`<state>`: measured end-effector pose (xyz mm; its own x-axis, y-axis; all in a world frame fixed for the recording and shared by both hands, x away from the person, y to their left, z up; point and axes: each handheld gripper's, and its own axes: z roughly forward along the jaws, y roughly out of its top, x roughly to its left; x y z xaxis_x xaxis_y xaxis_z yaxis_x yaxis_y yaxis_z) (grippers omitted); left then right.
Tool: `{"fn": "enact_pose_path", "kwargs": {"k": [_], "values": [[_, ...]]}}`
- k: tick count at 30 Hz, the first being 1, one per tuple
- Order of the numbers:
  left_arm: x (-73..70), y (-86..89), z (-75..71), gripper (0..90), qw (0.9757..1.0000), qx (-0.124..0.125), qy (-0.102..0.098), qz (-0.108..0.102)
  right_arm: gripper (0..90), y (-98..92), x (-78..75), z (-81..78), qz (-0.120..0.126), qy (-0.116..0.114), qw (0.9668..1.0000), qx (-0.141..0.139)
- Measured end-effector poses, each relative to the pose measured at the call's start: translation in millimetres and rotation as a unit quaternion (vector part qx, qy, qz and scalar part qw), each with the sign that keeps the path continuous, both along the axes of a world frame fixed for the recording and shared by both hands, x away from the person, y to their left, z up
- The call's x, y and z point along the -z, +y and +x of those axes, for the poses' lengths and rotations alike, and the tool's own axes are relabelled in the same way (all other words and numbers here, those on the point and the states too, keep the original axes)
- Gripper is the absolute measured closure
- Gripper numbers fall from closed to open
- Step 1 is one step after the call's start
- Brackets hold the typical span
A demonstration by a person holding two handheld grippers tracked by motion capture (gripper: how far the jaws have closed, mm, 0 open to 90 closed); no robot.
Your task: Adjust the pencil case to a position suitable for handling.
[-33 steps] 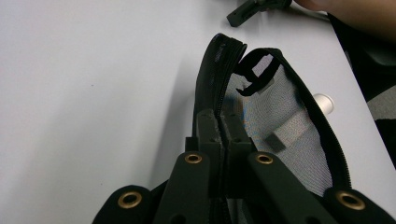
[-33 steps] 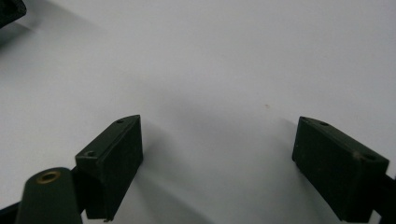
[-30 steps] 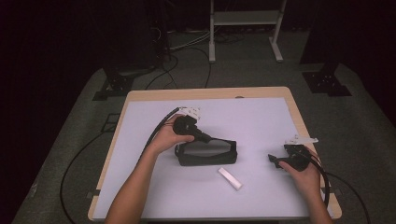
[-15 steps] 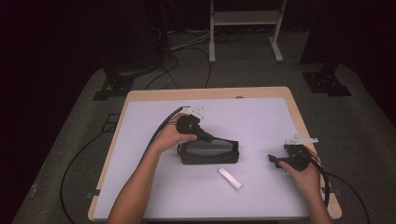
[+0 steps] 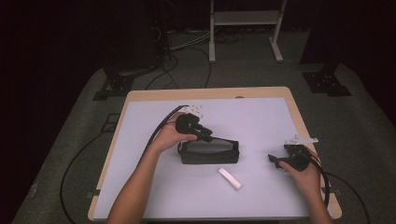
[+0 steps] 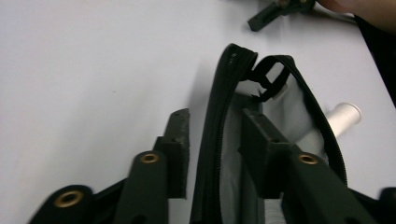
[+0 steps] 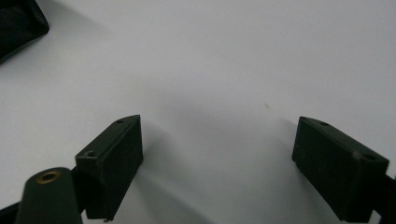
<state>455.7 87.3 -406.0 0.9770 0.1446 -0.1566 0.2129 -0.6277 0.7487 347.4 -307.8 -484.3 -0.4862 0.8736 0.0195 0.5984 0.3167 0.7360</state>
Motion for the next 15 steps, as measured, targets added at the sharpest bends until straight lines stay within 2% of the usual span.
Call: {"fn": "enact_pose_path", "kwargs": {"k": [2, 3, 5, 6, 7, 8, 11, 15], "values": [[-0.7, 1.9, -0.6, 58.4, 1.0, -0.005, -0.001, -0.002, 15.3, 0.0, 0.0, 0.0, 0.0, 0.0, 1.0, 0.0], [-1.4, 4.4, -1.6, 58.4, 0.9999, -0.015, -0.003, -0.003, 15.2, 0.0, 0.0, 0.0, 0.0, 0.0, 1.0, 0.0], [-2.9, 10.1, -3.9, 51.6, 0.9995, -0.031, -0.006, -0.001, 15.3, 0.0, 0.0, 0.0, 0.0, 0.0, 1.0, 0.0], [-2.9, 10.1, -3.9, 50.8, 0.9995, -0.031, -0.006, -0.001, 15.3, 0.0, 0.0, 0.0, 0.0, 0.0, 1.0, 0.0], [-3.7, 14.6, -5.3, 49.1, 0.999, -0.044, -0.008, -0.006, 15.3, -0.1, 0.0, 0.1, 0.0, 0.0, 1.0, 0.0], [-3.7, 14.6, -5.3, 47.9, 0.999, -0.044, -0.008, -0.006, 15.3, -0.1, 0.0, 0.1, 0.0, 0.0, 1.0, 0.0], [-5.7, 23.5, -8.6, 42.6, 0.9973, -0.072, -0.011, -0.002, 15.3, 0.0, 0.0, 0.0, 0.0, 0.0, 1.0, 0.0], [-8.5, 32.8, -14.2, 39.1, 0.9952, -0.096, -0.017, -0.002, 15.2, 0.0, 0.0, 0.1, 0.0, 0.0, 1.0, 0.0]]}}
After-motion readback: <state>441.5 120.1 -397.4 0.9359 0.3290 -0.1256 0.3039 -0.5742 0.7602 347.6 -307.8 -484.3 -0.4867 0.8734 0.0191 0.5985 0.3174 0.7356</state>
